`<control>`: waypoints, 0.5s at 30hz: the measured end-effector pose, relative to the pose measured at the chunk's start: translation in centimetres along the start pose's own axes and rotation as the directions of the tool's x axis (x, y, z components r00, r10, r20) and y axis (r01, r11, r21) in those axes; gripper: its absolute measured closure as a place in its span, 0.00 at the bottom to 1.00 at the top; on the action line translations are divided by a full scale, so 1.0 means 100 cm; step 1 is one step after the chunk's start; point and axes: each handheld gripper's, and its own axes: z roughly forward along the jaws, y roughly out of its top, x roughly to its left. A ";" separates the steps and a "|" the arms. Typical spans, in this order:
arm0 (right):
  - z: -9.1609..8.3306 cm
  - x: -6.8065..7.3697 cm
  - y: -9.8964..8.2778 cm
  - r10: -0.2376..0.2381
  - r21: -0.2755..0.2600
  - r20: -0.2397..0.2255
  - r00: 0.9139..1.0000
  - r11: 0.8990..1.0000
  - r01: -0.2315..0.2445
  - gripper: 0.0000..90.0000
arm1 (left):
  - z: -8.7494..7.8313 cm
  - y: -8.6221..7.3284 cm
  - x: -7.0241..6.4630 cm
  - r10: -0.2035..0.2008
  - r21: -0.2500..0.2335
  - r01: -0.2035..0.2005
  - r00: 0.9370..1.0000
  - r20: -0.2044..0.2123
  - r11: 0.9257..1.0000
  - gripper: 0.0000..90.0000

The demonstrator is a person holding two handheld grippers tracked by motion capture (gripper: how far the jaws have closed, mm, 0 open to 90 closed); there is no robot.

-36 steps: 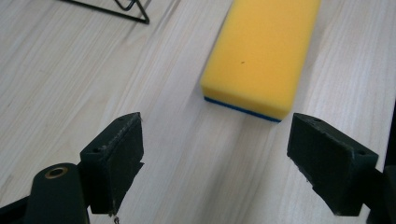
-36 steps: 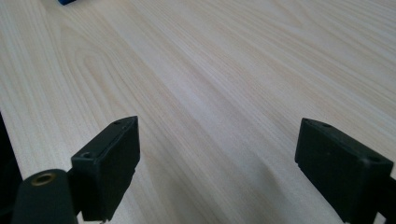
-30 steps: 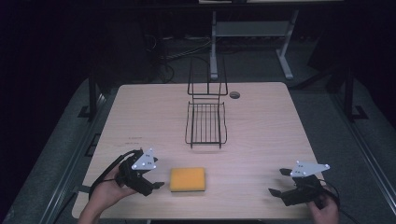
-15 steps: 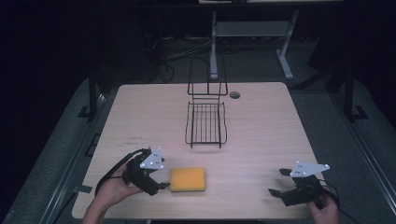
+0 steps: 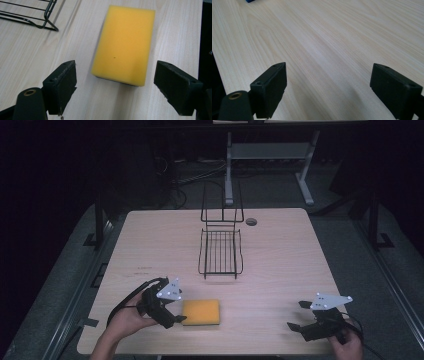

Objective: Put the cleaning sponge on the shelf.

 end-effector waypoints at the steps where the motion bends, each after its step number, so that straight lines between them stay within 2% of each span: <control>1: 0.000 0.000 0.000 0.000 -0.001 0.000 1.000 1.000 0.000 0.15 | 0.001 0.001 0.000 0.001 0.000 -0.001 1.000 0.005 1.000 0.20; 9: 0.000 0.000 0.000 -0.001 0.004 -0.001 1.000 1.000 0.001 0.15 | 0.009 0.005 0.001 0.009 0.014 -0.010 1.000 0.028 1.000 0.20; 15: 0.000 0.001 0.000 -0.004 0.005 -0.001 1.000 1.000 0.004 0.15 | 0.013 0.008 0.002 0.024 0.017 -0.024 0.999 0.030 1.000 0.20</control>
